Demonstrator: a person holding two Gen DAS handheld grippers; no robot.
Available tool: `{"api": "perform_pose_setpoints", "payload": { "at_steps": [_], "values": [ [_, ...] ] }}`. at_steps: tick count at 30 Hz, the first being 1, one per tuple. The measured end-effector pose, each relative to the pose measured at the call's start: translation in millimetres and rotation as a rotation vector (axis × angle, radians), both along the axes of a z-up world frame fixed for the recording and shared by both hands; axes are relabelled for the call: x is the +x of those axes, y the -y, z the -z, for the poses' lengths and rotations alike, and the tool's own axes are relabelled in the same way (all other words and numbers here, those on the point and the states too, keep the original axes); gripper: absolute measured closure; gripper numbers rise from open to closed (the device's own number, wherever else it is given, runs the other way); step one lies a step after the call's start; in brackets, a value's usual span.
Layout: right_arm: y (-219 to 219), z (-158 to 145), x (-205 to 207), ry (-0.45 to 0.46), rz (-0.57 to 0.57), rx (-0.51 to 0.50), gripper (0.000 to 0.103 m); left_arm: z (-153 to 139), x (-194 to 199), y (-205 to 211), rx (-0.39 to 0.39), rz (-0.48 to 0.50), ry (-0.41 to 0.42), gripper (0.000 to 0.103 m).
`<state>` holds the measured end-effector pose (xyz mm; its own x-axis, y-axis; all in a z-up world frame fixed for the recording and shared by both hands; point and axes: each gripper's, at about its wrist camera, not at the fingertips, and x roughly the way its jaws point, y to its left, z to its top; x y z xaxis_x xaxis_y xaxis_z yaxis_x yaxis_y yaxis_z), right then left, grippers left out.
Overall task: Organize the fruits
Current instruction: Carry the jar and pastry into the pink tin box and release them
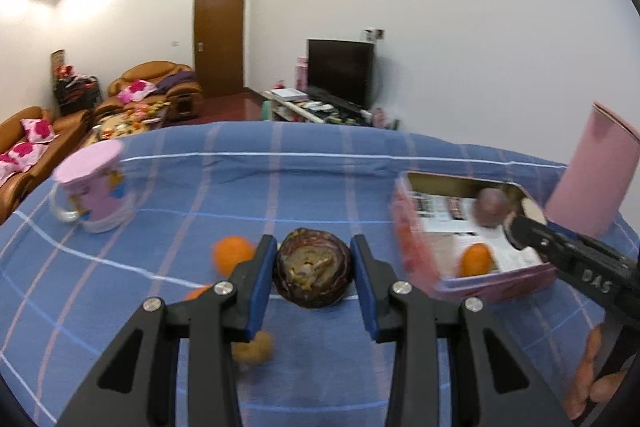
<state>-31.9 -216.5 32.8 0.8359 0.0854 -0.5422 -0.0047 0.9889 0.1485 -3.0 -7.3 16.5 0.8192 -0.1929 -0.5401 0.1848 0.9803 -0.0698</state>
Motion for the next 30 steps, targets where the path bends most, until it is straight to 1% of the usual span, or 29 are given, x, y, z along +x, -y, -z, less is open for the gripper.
{"api": "perform_pose_setpoints", "payload": {
  "at_steps": [3, 6, 13, 15, 18, 20, 23, 26, 30],
  "values": [
    [13, -2, 1, 0.011, 0.036, -0.048, 0.065, -2, 3, 25, 0.012, 0.032, 0.005, 0.064],
    [26, -2, 3, 0.018, 0.067, -0.089, 0.065, -4, 6, 48, 0.005, 0.057, 0.003, 0.064],
    [53, 1, 11, 0.014, 0.120, -0.153, 0.065, 1, 22, 89, -0.001, 0.077, -0.022, 0.064],
    [60, 2, 14, 0.007, 0.128, -0.160, 0.065, 2, 26, 100, 0.003, 0.085, -0.027, 0.064],
    [68, 4, 18, -0.001, 0.135, -0.155, 0.065, 4, 31, 113, 0.031, 0.092, -0.024, 0.064],
    [69, 5, 20, -0.004, 0.135, -0.170, 0.065, 6, 35, 120, 0.040, 0.087, -0.030, 0.064],
    [69, 8, 24, -0.021, 0.129, -0.187, 0.065, 11, 48, 125, 0.033, 0.072, -0.065, 0.064],
    [69, 12, 31, -0.042, 0.125, -0.193, 0.065, 18, 51, 130, 0.052, 0.079, -0.085, 0.064],
    [70, 15, 35, -0.062, 0.110, -0.172, 0.065, 21, 55, 131, 0.045, 0.085, -0.101, 0.064]
  ]
}}
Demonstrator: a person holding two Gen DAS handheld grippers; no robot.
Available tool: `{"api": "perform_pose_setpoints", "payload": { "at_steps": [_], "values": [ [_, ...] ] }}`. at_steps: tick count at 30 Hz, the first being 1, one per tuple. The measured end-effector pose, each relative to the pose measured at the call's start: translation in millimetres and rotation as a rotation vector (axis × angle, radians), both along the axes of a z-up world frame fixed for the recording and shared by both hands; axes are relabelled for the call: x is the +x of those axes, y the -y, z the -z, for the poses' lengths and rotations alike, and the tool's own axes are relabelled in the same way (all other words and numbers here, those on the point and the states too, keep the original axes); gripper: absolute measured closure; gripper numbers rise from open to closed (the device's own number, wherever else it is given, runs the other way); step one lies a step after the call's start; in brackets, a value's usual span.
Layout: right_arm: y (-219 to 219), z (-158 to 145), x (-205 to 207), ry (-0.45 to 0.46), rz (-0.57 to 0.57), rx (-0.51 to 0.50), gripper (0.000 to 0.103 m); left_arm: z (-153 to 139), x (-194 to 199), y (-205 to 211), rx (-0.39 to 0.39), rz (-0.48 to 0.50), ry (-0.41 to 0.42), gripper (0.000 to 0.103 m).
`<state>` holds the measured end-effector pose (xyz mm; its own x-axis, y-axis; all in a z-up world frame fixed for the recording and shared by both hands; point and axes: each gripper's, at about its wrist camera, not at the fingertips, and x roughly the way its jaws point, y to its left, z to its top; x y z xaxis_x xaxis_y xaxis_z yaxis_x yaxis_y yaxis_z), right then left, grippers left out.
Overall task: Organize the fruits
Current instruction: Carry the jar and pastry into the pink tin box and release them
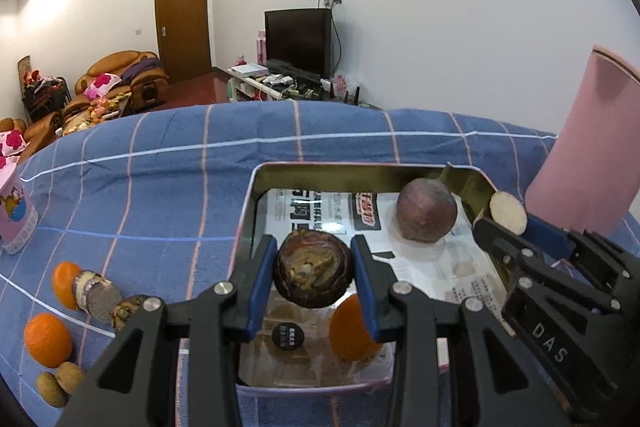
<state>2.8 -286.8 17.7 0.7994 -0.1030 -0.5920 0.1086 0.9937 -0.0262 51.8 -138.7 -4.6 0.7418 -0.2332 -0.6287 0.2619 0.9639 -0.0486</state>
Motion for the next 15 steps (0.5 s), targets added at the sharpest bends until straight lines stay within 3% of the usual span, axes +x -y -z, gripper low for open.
{"api": "perform_pose_setpoints", "payload": {
  "at_steps": [8, 15],
  "values": [
    [-8, 5, 6, -0.042, -0.046, 0.004, 0.064, 5, 7, 2, 0.011, 0.005, -0.045, 0.062],
    [-11, 6, 6, -0.045, -0.068, 0.016, 0.058, 1, 1, 7, 0.017, 0.002, -0.008, 0.057]
  ]
}}
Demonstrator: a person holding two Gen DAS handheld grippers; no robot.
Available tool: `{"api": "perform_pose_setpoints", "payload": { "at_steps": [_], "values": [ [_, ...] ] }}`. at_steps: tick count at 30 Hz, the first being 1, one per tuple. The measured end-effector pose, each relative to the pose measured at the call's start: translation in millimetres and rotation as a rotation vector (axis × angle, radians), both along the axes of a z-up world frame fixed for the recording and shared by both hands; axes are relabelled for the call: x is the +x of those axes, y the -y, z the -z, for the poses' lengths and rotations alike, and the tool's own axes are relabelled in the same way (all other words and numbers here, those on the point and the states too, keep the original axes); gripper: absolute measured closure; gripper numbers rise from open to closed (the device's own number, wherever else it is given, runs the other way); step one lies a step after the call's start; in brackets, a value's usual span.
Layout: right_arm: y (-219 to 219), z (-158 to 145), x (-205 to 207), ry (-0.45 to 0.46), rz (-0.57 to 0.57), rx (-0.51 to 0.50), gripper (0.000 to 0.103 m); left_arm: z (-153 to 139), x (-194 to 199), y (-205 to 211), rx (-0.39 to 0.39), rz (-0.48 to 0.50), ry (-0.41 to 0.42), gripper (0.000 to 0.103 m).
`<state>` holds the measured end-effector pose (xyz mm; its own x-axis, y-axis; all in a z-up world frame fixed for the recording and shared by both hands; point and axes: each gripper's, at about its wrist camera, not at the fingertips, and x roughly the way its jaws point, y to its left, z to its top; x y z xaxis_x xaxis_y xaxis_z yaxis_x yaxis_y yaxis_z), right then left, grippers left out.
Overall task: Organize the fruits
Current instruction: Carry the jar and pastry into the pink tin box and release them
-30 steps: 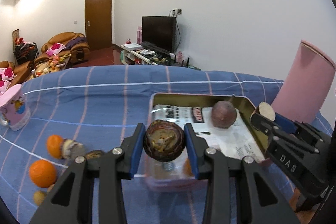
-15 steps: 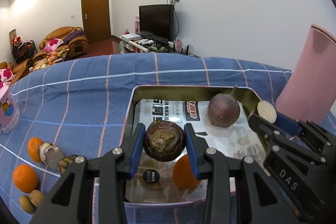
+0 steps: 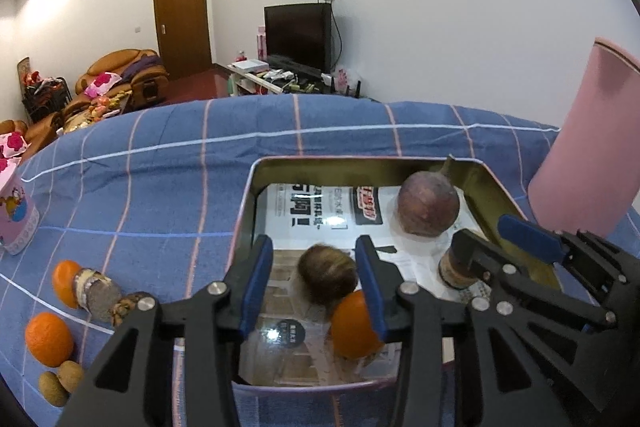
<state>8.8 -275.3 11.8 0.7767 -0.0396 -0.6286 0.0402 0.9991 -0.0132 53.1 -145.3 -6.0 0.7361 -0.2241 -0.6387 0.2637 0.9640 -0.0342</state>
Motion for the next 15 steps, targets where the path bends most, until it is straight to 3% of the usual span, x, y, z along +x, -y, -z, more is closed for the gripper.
{"api": "perform_pose_setpoints", "payload": {
  "at_steps": [6, 10, 12, 15],
  "values": [
    [1, -5, -6, 0.037, 0.000, 0.018, 0.057, -9, -15, -8, 0.015, -0.039, 0.088, 0.040],
    [2, -11, -14, 0.086, 0.024, 0.009, 0.054, -16, -25, -16, 0.036, -0.115, 0.167, 0.005],
    [9, -16, -18, 0.120, 0.048, 0.037, 0.047, -20, -26, -24, 0.006, -0.134, 0.192, 0.000],
    [20, -30, -38, 0.271, 0.071, 0.100, 0.030, -21, -26, -32, -0.010, -0.133, 0.184, 0.000]
  ]
}}
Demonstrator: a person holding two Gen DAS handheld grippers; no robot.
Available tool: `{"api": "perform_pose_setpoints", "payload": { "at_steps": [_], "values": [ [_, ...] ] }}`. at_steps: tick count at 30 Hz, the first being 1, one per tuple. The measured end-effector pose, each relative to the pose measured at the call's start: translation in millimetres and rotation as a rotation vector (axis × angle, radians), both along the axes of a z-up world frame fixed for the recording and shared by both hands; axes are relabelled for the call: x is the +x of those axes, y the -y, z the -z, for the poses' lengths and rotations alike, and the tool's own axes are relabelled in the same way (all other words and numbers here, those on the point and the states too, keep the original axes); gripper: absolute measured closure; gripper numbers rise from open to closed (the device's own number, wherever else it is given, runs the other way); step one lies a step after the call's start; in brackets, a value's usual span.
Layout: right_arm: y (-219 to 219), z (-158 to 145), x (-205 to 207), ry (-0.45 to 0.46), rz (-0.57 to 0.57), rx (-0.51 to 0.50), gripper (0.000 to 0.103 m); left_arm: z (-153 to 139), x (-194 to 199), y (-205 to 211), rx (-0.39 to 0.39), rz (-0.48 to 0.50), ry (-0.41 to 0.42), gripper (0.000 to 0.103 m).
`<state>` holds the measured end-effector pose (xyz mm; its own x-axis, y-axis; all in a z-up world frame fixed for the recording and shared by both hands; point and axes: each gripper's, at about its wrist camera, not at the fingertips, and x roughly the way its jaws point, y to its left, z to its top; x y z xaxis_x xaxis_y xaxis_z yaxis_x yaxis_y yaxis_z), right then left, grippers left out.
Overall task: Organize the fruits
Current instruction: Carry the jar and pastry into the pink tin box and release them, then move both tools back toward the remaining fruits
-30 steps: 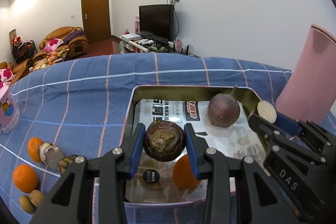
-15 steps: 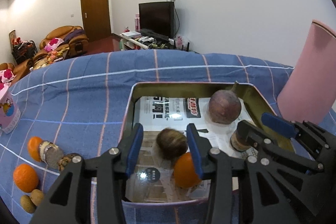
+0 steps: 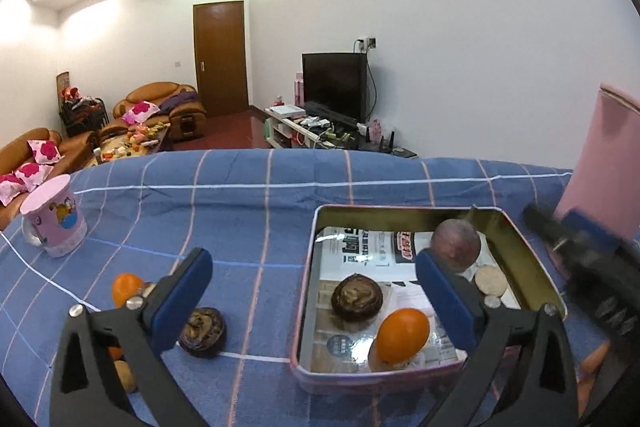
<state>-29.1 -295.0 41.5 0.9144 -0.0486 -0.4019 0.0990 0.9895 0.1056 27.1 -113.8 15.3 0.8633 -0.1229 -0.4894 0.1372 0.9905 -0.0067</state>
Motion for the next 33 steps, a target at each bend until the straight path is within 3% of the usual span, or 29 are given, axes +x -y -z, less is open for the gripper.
{"api": "perform_pose_setpoints", "payload": {
  "at_steps": [2, 4, 7, 16, 24, 33],
  "values": [
    [-1, -6, -14, 0.107, 0.044, -0.031, 0.016, 1, -1, -2, 0.014, -0.007, 0.002, 0.000],
    [-5, -7, -20, 0.139, 0.078, -0.082, 0.014, 2, -2, -4, 0.032, -0.010, 0.005, 0.000],
    [-7, -4, -17, 0.111, 0.082, -0.091, 0.014, 2, -6, -7, 0.039, -0.008, 0.011, 0.000],
    [8, 6, -11, 0.014, 0.123, 0.032, 0.014, 6, -17, -23, 0.049, -0.033, 0.019, 0.000],
    [13, 9, -24, 0.026, 0.160, 0.081, 0.014, 7, -23, -36, 0.049, -0.044, 0.019, 0.000],
    [-15, 11, -33, 0.017, 0.128, 0.071, 0.014, 7, -26, -56, 0.037, -0.041, -0.001, 0.000]
  ]
}}
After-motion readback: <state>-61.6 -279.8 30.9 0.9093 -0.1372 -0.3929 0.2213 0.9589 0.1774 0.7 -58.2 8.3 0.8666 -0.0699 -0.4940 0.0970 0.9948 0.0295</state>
